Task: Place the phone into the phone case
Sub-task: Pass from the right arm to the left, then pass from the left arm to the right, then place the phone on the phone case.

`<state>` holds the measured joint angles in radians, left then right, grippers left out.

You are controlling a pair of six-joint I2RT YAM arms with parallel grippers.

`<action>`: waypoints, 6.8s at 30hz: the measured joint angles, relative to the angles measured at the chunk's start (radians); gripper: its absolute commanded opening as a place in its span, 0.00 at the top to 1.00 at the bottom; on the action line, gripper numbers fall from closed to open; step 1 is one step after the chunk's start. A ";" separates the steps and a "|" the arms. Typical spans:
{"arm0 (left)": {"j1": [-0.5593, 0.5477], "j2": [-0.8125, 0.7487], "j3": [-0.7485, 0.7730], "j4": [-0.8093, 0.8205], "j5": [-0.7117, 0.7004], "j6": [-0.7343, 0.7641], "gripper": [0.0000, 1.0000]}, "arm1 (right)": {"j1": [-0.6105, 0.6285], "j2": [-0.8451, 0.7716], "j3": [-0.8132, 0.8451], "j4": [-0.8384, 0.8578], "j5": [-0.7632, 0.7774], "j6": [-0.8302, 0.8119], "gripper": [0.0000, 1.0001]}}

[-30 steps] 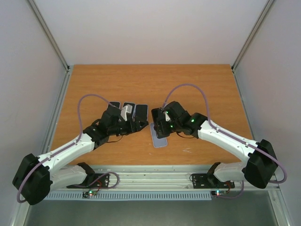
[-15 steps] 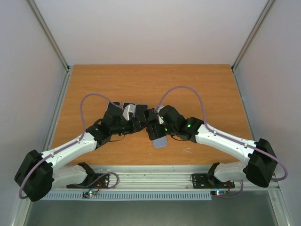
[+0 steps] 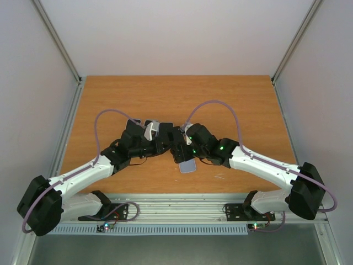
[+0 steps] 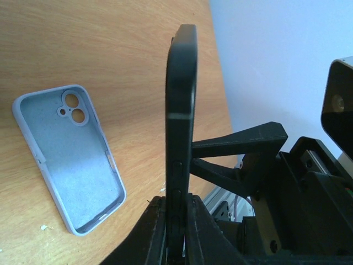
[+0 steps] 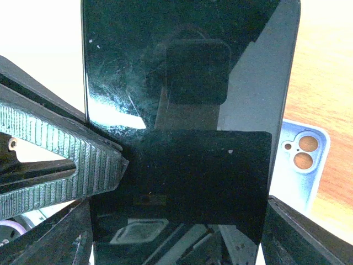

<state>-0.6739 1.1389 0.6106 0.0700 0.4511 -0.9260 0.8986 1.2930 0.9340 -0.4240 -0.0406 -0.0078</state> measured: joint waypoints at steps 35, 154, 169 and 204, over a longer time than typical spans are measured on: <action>0.121 -0.231 -0.200 0.214 0.163 0.020 0.99 | -0.293 -0.174 -0.134 0.214 -0.686 -0.013 0.37; -0.060 0.509 0.000 0.229 -0.031 -0.024 0.32 | -0.434 0.279 -0.288 0.378 -0.676 0.137 0.99; -0.072 0.513 -0.001 0.237 -0.048 -0.046 0.36 | -0.409 0.344 -0.315 0.534 -0.736 0.229 0.99; -0.114 0.389 -0.043 0.087 -0.074 -0.009 0.44 | -0.326 0.183 -0.197 -0.049 -0.430 0.076 0.59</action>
<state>-0.7879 1.5276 0.5671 0.1566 0.3767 -0.9352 0.5728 1.4757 0.7372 -0.4732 -0.4709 0.0677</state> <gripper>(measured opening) 0.563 0.410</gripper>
